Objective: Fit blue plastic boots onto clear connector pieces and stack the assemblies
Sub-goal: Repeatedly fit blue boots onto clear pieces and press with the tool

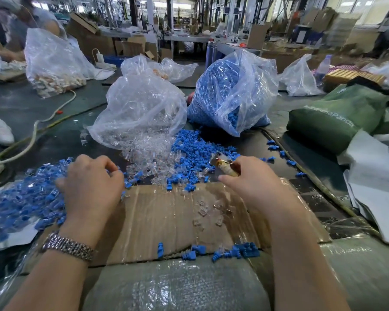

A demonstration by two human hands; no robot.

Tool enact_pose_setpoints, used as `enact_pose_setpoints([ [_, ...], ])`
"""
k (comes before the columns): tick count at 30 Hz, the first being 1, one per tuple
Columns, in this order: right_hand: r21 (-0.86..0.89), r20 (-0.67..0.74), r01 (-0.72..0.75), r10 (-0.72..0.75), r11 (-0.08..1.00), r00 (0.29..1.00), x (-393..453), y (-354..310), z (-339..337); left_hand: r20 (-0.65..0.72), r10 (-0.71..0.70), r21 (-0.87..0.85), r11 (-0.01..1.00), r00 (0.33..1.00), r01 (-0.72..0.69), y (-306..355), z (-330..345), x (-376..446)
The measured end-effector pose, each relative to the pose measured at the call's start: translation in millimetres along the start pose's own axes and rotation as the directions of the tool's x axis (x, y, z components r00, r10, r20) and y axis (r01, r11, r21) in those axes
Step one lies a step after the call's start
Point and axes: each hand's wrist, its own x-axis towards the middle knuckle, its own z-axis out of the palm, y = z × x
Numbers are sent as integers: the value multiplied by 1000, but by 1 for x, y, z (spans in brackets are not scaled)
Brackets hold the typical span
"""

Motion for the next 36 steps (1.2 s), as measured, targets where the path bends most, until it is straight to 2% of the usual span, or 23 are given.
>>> enact_pose_setpoints([
  [2,-77,31,-71,73,994,997,5,3,9,43,54,44,997,998,-56,4,2,-2],
  [4,-151,46,-109,117,983,992,7,3,14,94,203,-63,978,975,-198,9,7,-6],
  [6,-202,61,-121,135,972,989,8,1,17,187,370,-199,921,910,-334,17,15,-12],
  [8,-239,83,-113,137,964,987,9,0,21,272,498,-265,861,824,-433,23,23,-18],
  [10,-251,78,-114,138,961,987,8,0,23,309,574,-284,816,758,-503,28,30,-23],
  [13,-230,34,-123,135,965,990,7,-3,24,331,622,-246,783,709,-572,32,35,-25],
  [14,-222,-1,-91,93,971,996,8,-5,25,332,633,-233,773,699,-590,33,36,-26],
  [16,-165,-53,63,-73,984,996,9,-15,27,339,647,-217,760,683,-612,34,37,-28],
  [19,-125,32,288,-286,950,958,8,-32,32,354,649,-204,756,673,-622,37,37,-33],
  [23,-167,134,338,-319,926,938,7,-38,39,331,651,-229,758,683,-611,38,34,-33],
  [26,-113,162,298,-278,948,947,7,-40,39,337,635,-261,773,695,-579,37,30,-32],
  [28,-127,177,293,-269,948,947,7,-42,40,329,603,-346,793,727,-502,36,26,-31],
  [31,-156,194,301,-270,941,943,5,-44,43,345,538,-590,761,769,-268,35,17,-28],
  [33,-122,157,303,-283,945,946,4,-41,42,429,504,-707,704,750,-69,34,11,-26],
  [36,99,34,281,-286,955,958,2,-31,34,523,477,-778,606,706,167,35,7,-25],
])
